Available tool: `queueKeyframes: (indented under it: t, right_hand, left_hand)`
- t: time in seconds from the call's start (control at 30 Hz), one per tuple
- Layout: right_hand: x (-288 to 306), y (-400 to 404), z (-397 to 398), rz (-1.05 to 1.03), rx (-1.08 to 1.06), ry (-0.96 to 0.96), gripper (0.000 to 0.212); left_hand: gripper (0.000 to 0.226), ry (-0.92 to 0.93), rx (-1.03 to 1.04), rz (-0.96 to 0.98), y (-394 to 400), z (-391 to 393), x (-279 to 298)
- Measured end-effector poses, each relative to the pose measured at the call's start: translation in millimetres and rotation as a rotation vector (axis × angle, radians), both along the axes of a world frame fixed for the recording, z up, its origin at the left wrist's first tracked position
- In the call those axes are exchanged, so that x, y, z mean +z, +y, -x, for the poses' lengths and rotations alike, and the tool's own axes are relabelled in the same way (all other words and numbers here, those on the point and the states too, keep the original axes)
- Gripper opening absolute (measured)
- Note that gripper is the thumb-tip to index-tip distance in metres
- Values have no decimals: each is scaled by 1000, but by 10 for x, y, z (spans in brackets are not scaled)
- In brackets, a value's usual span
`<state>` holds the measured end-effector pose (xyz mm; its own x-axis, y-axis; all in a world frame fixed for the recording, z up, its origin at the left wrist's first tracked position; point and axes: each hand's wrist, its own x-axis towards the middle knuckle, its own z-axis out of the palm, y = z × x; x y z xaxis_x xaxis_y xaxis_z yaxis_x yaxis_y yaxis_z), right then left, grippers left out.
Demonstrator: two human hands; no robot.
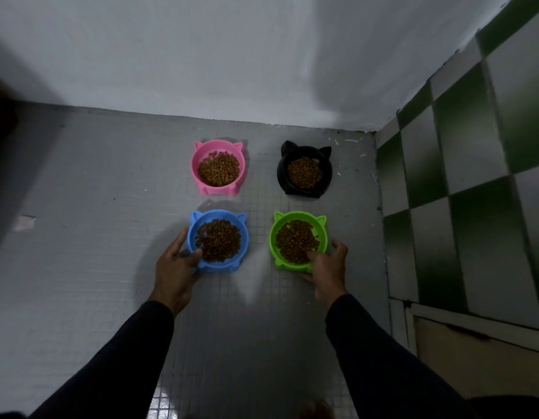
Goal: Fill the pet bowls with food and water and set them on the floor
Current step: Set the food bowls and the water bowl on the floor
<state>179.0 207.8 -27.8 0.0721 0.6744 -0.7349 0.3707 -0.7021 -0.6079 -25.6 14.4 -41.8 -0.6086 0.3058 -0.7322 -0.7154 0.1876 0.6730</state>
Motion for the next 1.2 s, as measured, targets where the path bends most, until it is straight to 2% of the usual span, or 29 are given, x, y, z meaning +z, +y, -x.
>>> queueKeyframes:
  t: [0.1, 0.2, 0.4, 0.6, 0.7, 0.97, 1.13, 1.2]
  right_hand:
    - [-38, 37, -8, -106, 124, -196, 48]
    - [-41, 66, -12, -177, 204, -276, 35]
    - [-28, 125, -70, -239, 355, -365, 24]
    - [18, 139, -118, -304, 457, -380, 22]
    - [29, 137, -105, -308, 456, -387, 24]
    - [7, 144, -133, -313, 486, -381, 28]
    - [-11, 173, -138, -300, 541, -393, 34]
    - [-11, 179, -141, -283, 566, -397, 35]
  left_hand:
    - [58, 87, -30, 72, -19, 16, -78]
    - [58, 155, -61, 145, -45, 36, -151]
    - [53, 250, -91, 259, -57, 111, -227]
    - [45, 313, -121, 296, -58, 114, -230]
    - [50, 405, -190, 342, -33, 89, -145]
    - [35, 518, -240, 437, -21, 67, -120]
    - [43, 521, -280, 476, -48, 67, -101]
    - [34, 572, -338, 461, -45, 50, -65]
